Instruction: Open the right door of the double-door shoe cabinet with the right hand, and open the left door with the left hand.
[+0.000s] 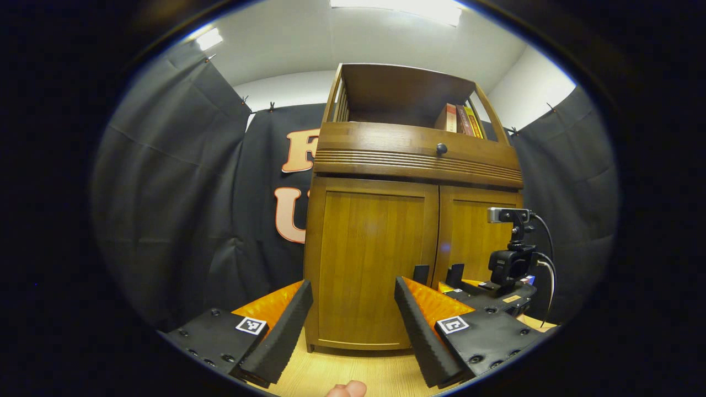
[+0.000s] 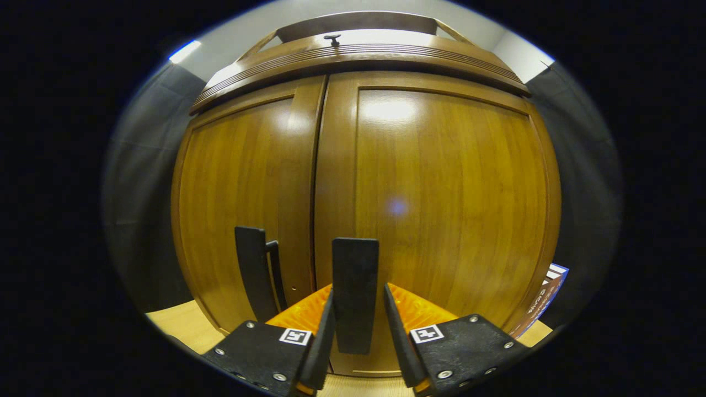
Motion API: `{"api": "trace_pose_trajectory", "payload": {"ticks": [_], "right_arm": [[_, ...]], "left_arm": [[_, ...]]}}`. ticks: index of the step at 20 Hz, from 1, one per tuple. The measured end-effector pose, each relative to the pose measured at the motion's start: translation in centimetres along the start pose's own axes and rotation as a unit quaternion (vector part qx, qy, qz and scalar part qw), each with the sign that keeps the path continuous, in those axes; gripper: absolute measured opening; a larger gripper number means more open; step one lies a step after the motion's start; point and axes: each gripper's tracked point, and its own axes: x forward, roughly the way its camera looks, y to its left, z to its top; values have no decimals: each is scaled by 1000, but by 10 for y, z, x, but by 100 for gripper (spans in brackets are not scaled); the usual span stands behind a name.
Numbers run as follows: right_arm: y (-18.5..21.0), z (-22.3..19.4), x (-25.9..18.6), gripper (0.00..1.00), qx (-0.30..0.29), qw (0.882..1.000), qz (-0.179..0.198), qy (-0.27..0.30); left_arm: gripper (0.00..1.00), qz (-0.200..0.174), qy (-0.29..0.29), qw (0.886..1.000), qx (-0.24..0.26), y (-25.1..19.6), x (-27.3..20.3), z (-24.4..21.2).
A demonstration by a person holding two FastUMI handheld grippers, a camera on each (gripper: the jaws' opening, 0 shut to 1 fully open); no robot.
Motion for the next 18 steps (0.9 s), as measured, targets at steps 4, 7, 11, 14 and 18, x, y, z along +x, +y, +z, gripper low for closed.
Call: {"api": "trace_pose_trajectory", "payload": {"ticks": [4, 7, 11, 14, 18], "right_arm": [[3, -5, -1, 33, 20, 999, 28, 7], [4, -6, -4, 31, 53, 997, 46, 21], [4, -10, -23, 30, 49, 997, 60, 30], [2, -11, -46, 30, 58, 995, 73, 28], [-5, -15, -78, 30, 56, 994, 84, 35]], "left_arm": [[95, -15, 7, 1000, -4, -10, 2, -4], [95, -27, 8, 1000, 0, -21, 1, -2], [94, -40, 4, 999, 1, -33, -5, -1], [97, -47, 5, 999, -3, -42, -6, 0], [99, -47, 3, 999, -1, -44, -7, 0]]}}
